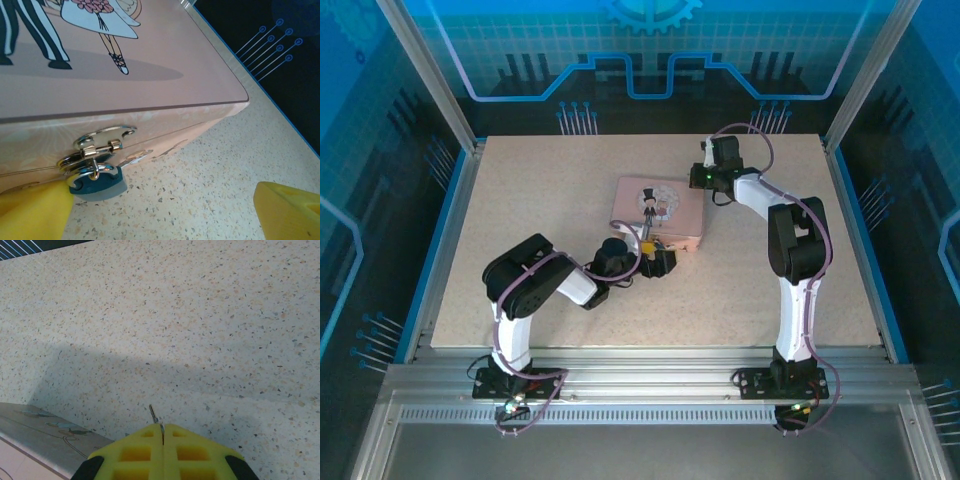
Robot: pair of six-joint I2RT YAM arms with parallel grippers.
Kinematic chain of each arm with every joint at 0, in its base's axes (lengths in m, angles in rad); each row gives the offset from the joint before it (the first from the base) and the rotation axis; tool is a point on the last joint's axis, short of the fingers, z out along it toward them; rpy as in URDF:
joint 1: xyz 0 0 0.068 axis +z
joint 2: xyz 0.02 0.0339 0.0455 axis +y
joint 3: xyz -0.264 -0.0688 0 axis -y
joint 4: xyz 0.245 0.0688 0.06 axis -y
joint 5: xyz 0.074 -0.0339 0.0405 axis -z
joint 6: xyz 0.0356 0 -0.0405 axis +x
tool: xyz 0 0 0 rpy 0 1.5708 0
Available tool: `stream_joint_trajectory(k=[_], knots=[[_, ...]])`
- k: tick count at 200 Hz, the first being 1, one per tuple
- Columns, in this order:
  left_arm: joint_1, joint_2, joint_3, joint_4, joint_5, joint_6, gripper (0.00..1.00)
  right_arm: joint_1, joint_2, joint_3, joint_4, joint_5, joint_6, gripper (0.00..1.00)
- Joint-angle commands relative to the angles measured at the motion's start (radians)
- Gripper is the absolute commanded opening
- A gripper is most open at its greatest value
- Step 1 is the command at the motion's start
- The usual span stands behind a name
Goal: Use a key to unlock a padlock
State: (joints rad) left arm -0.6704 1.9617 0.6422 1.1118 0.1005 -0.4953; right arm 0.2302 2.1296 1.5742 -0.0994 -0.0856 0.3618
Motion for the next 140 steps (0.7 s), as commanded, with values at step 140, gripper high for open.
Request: stream_joint_trajectory(k=[140], knots=[[0.054,0.044,0.029,0.189,0.203,-0.07,0.71,0.054,-0.039,-0.048,-0.033,-0.029,0.009,0.0]])
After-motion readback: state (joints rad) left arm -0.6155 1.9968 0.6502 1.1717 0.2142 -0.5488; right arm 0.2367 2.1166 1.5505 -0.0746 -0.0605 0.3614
